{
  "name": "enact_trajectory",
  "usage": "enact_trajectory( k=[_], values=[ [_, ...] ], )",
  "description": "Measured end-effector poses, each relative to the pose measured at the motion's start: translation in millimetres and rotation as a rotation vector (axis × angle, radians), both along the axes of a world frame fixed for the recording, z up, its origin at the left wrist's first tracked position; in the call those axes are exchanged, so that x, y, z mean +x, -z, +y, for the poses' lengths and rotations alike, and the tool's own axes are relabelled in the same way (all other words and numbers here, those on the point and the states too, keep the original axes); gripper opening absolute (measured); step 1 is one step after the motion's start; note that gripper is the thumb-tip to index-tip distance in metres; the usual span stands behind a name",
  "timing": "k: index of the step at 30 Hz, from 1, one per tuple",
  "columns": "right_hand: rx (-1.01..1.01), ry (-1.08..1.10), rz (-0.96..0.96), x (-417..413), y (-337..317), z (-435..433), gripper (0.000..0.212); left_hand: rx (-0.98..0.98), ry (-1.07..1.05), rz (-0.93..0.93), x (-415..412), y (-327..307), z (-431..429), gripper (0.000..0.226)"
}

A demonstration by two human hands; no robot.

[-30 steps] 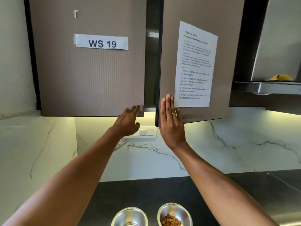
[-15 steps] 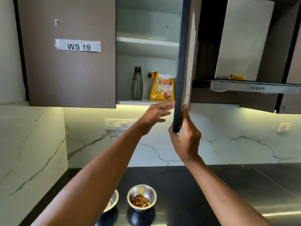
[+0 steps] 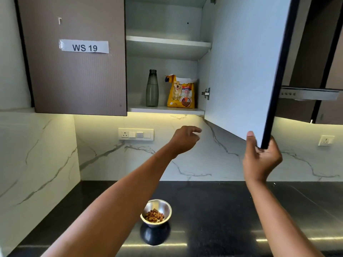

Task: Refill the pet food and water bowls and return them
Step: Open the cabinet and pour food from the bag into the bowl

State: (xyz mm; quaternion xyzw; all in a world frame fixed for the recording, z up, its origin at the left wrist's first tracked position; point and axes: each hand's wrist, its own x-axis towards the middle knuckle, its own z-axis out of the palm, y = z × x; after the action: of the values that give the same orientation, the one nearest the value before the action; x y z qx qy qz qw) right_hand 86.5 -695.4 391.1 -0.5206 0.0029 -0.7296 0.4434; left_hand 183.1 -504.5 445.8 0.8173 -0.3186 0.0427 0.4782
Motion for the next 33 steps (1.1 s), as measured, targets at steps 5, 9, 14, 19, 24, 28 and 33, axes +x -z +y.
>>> enact_trajectory(
  k=[5,9,14,19,24,28,33],
  values=[
    [0.113,-0.115,-0.039,5,10,2,0.019,0.054,-0.117,-0.033,17,9,27,0.038],
    [0.317,-0.198,0.137,32,26,23,0.029,0.061,-0.196,-0.066,36,2,53,0.037],
    [0.235,-0.263,0.493,87,22,61,0.019,0.045,-0.288,-0.137,72,-18,85,0.036],
    [-0.07,-0.305,0.638,155,-34,88,0.016,0.051,-0.327,-0.228,123,-46,107,0.038],
    [-0.203,-0.233,0.724,219,-117,83,0.021,0.035,-0.275,-0.274,187,-83,112,0.038],
    [-0.266,-0.091,0.721,263,-165,66,0.011,0.007,-0.226,-0.3,235,-106,100,0.033],
    [-0.285,-0.049,0.906,322,-187,43,0.016,-0.081,-0.181,-0.247,291,-122,69,0.017]
  ],
)
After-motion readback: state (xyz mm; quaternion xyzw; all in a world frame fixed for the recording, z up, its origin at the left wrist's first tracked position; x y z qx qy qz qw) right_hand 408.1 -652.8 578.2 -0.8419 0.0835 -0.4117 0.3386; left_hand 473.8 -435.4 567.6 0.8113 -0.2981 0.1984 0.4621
